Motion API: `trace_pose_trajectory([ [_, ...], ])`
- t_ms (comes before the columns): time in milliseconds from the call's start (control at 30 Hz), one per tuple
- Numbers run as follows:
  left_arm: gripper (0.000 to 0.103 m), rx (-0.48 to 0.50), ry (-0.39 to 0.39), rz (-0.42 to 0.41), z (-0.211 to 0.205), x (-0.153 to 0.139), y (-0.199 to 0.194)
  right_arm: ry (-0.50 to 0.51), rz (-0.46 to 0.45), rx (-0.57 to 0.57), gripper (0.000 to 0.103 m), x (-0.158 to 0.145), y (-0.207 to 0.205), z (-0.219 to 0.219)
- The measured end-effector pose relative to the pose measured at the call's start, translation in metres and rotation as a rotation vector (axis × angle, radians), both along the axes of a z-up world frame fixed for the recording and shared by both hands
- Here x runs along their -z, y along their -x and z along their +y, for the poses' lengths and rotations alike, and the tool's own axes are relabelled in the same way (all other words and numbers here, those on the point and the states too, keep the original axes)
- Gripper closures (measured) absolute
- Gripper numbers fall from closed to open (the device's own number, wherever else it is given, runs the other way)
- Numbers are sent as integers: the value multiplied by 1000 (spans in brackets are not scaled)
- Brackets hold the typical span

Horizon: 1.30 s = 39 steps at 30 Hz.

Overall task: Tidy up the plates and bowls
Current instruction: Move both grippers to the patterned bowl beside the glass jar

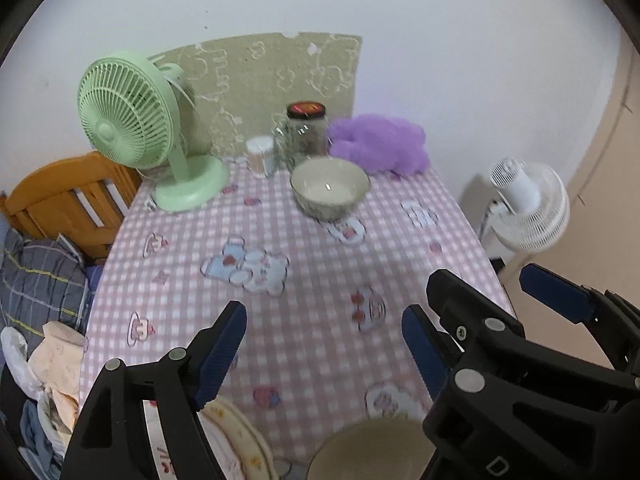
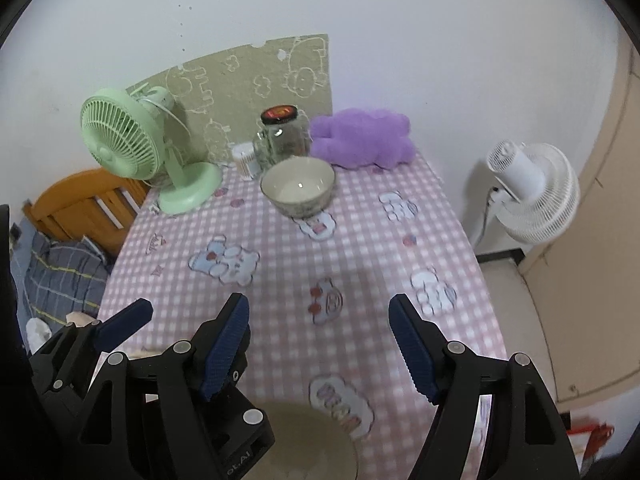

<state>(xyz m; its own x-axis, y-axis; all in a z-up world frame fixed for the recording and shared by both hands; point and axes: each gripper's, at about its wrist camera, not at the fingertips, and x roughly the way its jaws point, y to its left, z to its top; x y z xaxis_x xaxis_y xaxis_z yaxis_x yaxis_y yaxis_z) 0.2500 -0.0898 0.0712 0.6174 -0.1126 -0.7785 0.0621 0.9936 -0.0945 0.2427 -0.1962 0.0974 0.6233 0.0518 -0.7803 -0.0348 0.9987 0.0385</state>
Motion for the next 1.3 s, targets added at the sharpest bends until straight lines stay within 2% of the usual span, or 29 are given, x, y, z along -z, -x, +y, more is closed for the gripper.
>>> trace_pose_trajectory([
  [300,22,-145,-32,-42,-7,-3,-59,29,-42,-74,27,-6,-73,-12],
  [533,27,-198,-44,-27,-11,11,-103,14,-35,-101,27,6,-122,-17],
  [767,32,-208,-73,-30,-13,30,-144,22,-24,-95,28,28,-167,-16],
  [833,37,-206,-84,-37,-12,38,-155,23,-34,-97,31,35,-177,-15],
  [1067,40,-187,-85,-20,-10,65,-190,23,-19,-68,36,65,-213,-11],
  [1133,51,-187,-102,-18,-11,71,-200,24,-19,-59,39,72,-223,-10],
  [1300,55,-178,-83,-9,-12,90,-226,29,-14,-40,46,89,-246,-8],
])
